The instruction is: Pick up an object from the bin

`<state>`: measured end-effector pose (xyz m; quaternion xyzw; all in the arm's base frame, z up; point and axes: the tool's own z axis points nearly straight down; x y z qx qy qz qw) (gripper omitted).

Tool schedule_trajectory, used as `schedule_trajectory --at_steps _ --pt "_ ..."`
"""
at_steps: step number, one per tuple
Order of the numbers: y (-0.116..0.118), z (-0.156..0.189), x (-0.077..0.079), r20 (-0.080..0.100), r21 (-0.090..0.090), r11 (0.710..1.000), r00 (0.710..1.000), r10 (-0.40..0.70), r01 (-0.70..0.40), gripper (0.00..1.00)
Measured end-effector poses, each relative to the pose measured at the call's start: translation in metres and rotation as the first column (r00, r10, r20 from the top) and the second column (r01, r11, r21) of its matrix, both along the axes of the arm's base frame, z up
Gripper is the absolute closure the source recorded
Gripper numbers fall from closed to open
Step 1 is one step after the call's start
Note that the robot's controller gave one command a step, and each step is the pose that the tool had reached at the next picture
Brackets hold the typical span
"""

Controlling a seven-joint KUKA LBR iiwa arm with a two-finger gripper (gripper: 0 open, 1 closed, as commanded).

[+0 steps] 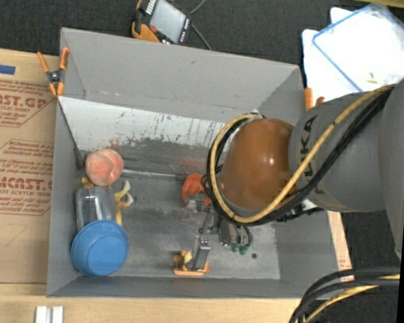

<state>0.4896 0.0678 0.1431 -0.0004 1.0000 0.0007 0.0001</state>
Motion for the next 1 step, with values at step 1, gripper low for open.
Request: schedule_trajectory --at_steps 1 --pt "-0.0332 -0.0718 -0.0038 0.010 0.001 0.999 0.999 0.054 -0.054 0.00"
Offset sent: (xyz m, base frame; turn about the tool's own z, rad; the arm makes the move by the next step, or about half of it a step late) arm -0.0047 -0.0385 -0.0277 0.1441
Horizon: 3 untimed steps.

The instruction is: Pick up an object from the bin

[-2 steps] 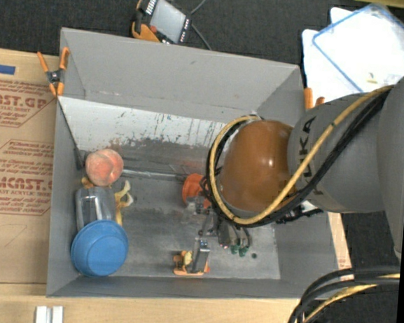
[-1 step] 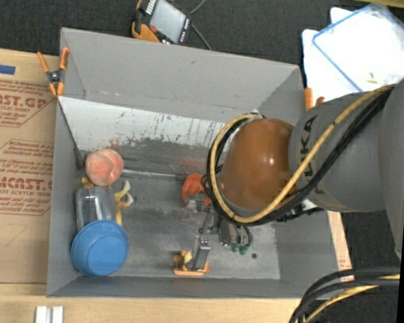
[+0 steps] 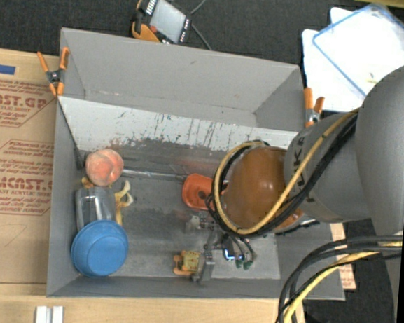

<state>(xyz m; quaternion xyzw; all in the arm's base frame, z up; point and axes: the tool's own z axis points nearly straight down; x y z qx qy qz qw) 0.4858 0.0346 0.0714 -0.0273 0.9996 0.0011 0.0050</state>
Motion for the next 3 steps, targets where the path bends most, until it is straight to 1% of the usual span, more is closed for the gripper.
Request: schedule_trajectory --at_steps 1,2,3 --pt "-0.005 0.044 -0.001 0.003 0.005 0.980 0.980 -0.197 0.197 0.00" --pt "0.009 0.028 -0.003 -0.003 0.001 1.000 1.000 0.016 -0.016 0.00" --pt "0.004 -0.001 -0.005 0.006 0.007 0.974 0.974 -0.228 0.228 0.00"
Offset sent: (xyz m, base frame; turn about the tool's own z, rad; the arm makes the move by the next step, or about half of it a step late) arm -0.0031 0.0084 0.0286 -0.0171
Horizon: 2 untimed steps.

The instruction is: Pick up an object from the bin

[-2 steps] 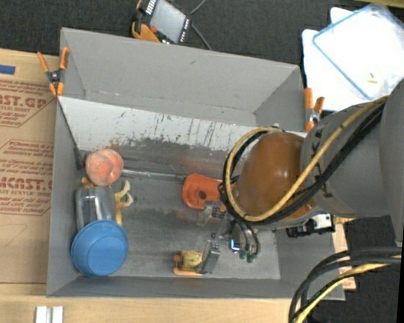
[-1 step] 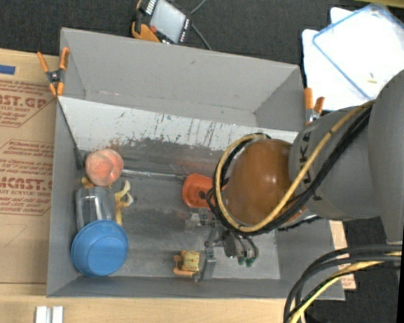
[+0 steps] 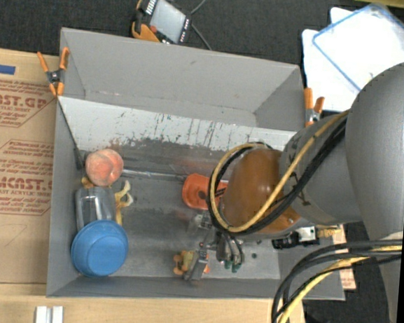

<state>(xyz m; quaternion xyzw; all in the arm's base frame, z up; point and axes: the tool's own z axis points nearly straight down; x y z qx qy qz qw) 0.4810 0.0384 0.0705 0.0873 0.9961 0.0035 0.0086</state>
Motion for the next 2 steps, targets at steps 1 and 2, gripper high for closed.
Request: schedule_trajectory --at_steps 1,2 --pt "0.0058 0.0008 0.0029 -0.005 -0.004 0.972 0.972 0.233 -0.233 1.00" --pt "0.0058 0.0009 0.0029 -0.005 -0.004 0.972 0.972 0.233 -0.233 1.00"
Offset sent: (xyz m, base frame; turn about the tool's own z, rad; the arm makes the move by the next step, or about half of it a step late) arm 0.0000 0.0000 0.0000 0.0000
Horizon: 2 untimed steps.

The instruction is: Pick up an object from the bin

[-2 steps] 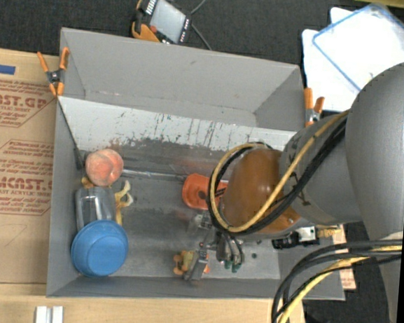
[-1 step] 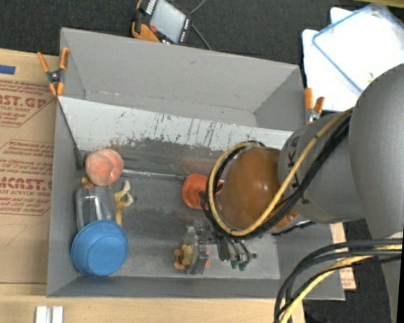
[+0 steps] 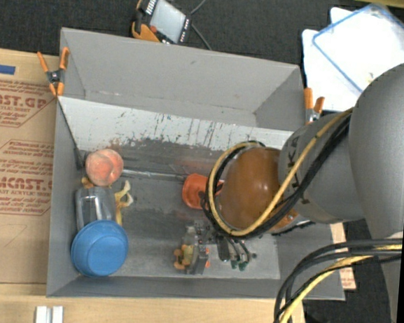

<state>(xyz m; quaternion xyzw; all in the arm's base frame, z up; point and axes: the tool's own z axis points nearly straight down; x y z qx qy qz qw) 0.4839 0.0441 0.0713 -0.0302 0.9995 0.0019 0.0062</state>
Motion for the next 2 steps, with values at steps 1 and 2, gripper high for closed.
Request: schedule_trajectory --at_steps 1,2 --pt "0.000 0.036 -0.004 -0.012 -0.001 1.000 1.000 0.000 0.000 1.00" --pt "0.000 0.067 -0.001 -0.001 0.000 1.000 1.000 0.001 -0.001 1.00"
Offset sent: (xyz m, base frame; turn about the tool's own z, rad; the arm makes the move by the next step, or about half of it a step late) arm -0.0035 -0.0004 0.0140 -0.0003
